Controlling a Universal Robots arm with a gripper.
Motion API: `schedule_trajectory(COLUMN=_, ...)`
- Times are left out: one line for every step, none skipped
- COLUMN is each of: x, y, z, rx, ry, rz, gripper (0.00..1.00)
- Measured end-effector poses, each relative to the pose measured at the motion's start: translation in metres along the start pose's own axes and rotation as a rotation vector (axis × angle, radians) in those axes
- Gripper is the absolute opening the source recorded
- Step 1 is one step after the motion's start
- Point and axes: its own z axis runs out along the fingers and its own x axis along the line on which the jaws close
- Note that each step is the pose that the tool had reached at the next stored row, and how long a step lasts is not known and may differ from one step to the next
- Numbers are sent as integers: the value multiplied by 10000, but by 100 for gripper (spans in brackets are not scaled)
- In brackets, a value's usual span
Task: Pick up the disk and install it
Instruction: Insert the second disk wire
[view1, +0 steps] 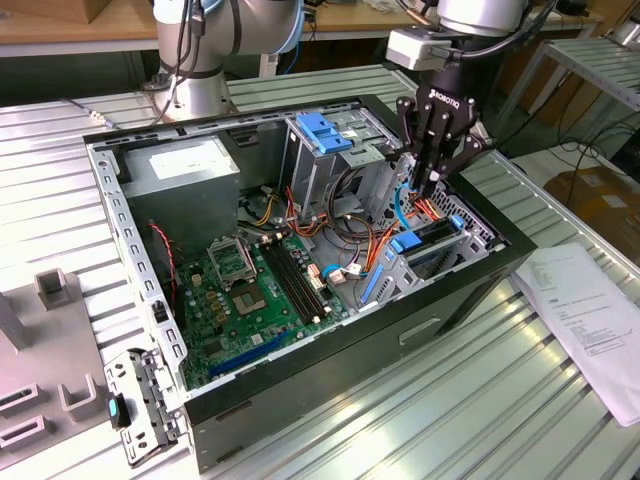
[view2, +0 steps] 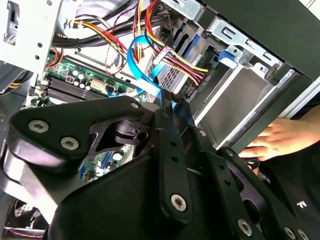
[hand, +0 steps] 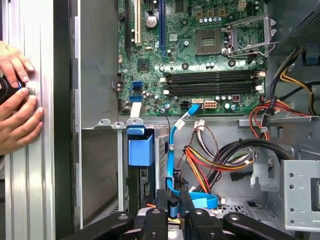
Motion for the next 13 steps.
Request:
schedule_trajectory(x=-3, y=-1, z=11, rx=0, ry=8, rz=0, gripper=24)
schedule_trajectory(x=-7, y=-3, z=30, rx=1, ry=22, rz=-1, gripper=23)
schedule_trajectory(x=-9, y=-3, z=39, rx=1, ry=34, rz=0, gripper=16)
schedule_trajectory(x=-12, y=-4, z=54, rx=2, ry=52, rz=0, gripper=16)
schedule_trajectory(x=-14, y=-4, z=63, rx=3, ry=61, rz=0, gripper=16)
schedule_trajectory(x=-16, y=-4, z=73, rx=4, ry=67, rz=0, gripper=16)
schedule_trajectory(x=-3, y=-5, z=78, rx=5, ry=65, rz=0, gripper=16)
schedule_trajectory(x=16, y=-5, z=83, rx=5, ry=65, rz=-2, gripper=16)
schedule_trajectory(x=35, y=-6, z=87, rx=5, ry=65, rz=-4, gripper=16)
schedule_trajectory(x=77, y=-6, z=98, rx=7, ry=54, rz=-9, gripper=16)
schedule_trajectory(x=102, y=-6, z=105, rx=7, ry=43, rz=-12, gripper=16)
schedule_trajectory(x=124, y=-6, z=112, rx=8, ry=28, rz=-16, gripper=16)
schedule_trajectory(x=139, y=-6, z=115, rx=10, ry=2, rz=-21, gripper=16)
